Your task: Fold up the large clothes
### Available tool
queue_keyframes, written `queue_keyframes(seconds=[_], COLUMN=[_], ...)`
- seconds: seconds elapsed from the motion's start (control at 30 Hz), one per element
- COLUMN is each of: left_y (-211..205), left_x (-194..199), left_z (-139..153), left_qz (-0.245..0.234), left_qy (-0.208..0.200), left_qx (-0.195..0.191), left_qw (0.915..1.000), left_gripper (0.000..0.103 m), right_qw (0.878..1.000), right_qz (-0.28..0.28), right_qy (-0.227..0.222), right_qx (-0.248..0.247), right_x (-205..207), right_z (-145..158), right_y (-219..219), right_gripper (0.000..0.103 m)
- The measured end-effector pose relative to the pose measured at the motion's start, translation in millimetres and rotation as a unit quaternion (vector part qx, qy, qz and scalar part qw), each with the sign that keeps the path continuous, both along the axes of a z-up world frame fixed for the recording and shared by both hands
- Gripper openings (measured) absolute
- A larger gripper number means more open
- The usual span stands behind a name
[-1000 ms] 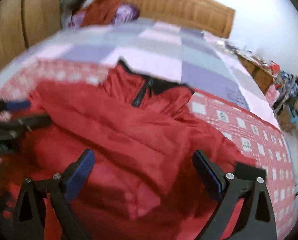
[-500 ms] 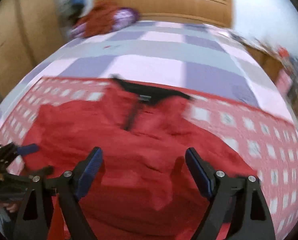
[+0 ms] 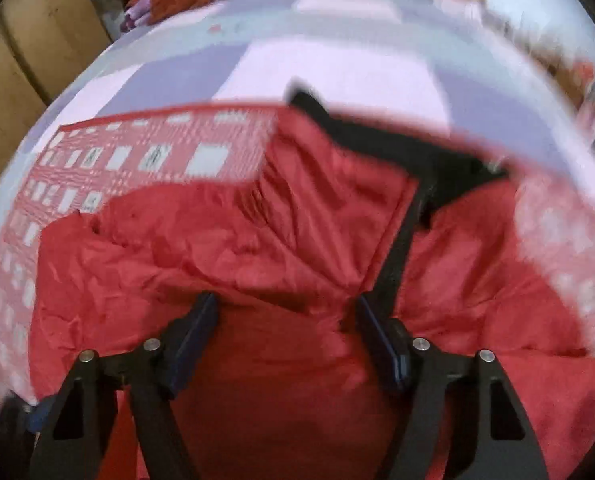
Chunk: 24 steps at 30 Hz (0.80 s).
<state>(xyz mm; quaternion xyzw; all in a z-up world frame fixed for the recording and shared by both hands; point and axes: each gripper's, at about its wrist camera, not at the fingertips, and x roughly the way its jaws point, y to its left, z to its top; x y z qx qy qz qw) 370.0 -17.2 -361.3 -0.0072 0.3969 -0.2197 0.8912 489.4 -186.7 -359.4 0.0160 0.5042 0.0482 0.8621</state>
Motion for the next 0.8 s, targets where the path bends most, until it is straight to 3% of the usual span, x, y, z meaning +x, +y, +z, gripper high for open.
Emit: queue_keyframes(seconds=[0.07, 0.13, 0.23, 0.3, 0.37, 0.4, 0.47, 0.57, 0.7, 0.8], left_y=[13, 15, 7, 5, 6, 6, 3, 6, 20, 20], left_x=[-5, -5, -5, -4, -3, -3, -2, -7, -16, -19], left_z=[0, -9, -13, -15, -17, -16, -15, -15, -9, -13], left_qz=[0.01, 0.009, 0.0, -0.001, 0.001, 0.0, -0.003, -0.006, -0.008, -0.01], left_qy=[-0.001, 0.011, 0.004, 0.006, 0.008, 0.006, 0.005, 0.008, 0.005, 0.009], left_qx=[-0.011, -0.009, 0.012, 0.013, 0.01, 0.01, 0.012, 0.004, -0.012, -0.007], left_qw=[0.9999, 0.9999, 0.9999, 0.9999, 0.9999, 0.9999, 0.9999, 0.9999, 0.9999, 0.9999], left_gripper=[0.08, 0.08, 0.081, 0.081, 0.081, 0.081, 0.081, 0.081, 0.081, 0.081], right_qw=[0.997, 0.985, 0.962, 0.949, 0.952, 0.959, 0.976, 0.98, 0.977, 0.979], right_qz=[0.057, 0.139, 0.265, 0.314, 0.293, 0.262, 0.203, 0.189, 0.177, 0.17], right_qy=[-0.057, -0.094, -0.066, -0.015, 0.029, 0.032, 0.047, 0.035, 0.038, -0.008], right_qx=[0.01, 0.027, 0.03, -0.01, -0.088, -0.099, -0.069, -0.052, 0.109, 0.108], right_x=[-11, -17, -13, 1, 20, 32, 49, 41, 26, 2], right_z=[24, 41, 35, 8, -24, -29, -32, -29, 4, 30], right_y=[26, 66, 131, 164, 171, 164, 148, 146, 114, 88], right_gripper=[0.074, 0.076, 0.076, 0.076, 0.076, 0.081, 0.093, 0.092, 0.092, 0.093])
